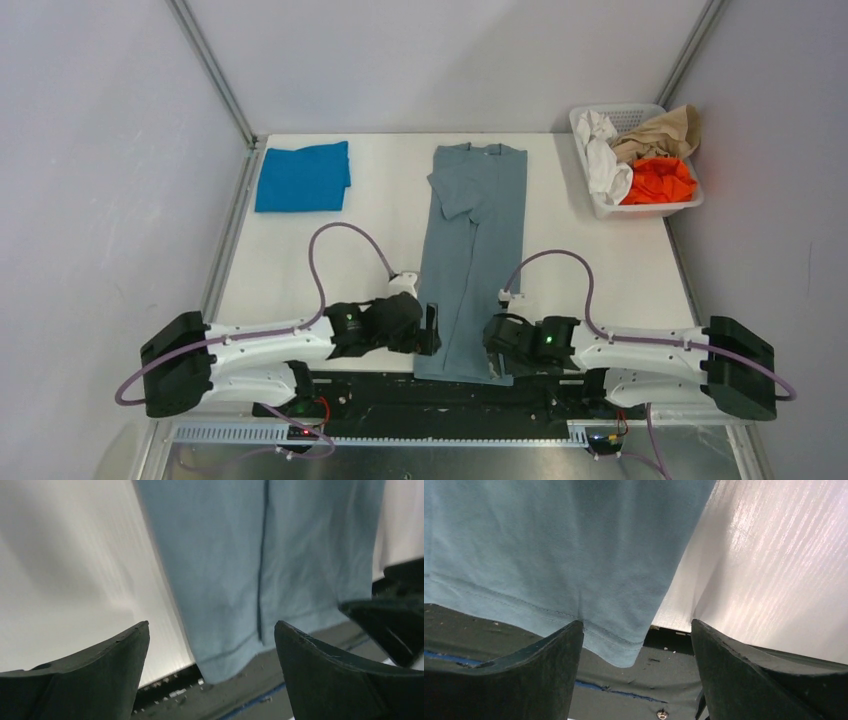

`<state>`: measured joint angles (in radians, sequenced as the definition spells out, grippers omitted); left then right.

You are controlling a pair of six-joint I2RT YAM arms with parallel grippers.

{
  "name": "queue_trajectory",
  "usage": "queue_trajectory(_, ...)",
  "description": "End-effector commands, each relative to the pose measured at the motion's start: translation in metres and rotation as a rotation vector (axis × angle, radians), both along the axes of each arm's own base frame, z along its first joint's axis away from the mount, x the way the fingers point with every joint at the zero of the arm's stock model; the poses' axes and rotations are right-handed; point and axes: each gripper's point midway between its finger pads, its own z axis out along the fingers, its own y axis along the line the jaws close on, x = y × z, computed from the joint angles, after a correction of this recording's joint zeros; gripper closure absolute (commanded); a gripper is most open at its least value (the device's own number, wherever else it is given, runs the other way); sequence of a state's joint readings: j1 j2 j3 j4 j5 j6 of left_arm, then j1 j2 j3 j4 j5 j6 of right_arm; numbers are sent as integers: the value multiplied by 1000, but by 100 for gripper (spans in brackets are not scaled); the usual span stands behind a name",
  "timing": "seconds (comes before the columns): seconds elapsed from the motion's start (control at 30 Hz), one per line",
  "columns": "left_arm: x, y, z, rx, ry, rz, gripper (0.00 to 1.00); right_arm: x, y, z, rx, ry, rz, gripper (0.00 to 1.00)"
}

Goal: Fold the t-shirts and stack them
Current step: Grab the bottom of the folded rectangular tshirt with both arms

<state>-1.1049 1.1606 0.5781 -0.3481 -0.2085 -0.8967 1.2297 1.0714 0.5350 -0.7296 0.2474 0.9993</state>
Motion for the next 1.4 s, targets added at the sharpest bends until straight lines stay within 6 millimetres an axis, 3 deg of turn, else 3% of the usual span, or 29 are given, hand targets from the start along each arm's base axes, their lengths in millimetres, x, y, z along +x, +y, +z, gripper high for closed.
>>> queue_trajectory(0.0,-23,-13,7,-56,31,28,6,16,20,8,35,-76,-40,19)
queue_trajectory(0.1,-40,-22,-7,-9,69,-20,16,14,26,4,38,-65,-34,25)
queue_trajectory(0.3,-55,-22,-34,78,141,-45,50,7,25,-4,6,-37,-15,30)
queue_trajectory(0.43,-63,-18,-43,97,173,-41,70,3,15,-9,-39,-17,-38,43)
queue_trajectory(0.57,-61,-7,-48,136,159,-13,88,-7,-14,-12,-143,15,-86,57)
queue_trajectory(0.77,-61,2,-47,156,154,3,93,-14,-41,-7,-209,27,-151,76)
queue_trajectory(0.87,-58,2,-44,156,140,6,90,-18,-33,-10,-162,46,-109,94)
queue_trajectory(0.9,-58,2,-43,153,138,3,90,-17,-21,-11,-104,46,-88,99)
queue_trajectory(1.0,-59,1,-42,150,140,-5,90,-23,7,-11,11,81,-19,100)
queue_trajectory(1.17,-59,-2,-41,149,142,-10,92,-19,7,-7,28,61,-48,100)
queue_trajectory(1.37,-60,-1,-45,163,145,-12,94,-14,18,25,185,-28,30,85)
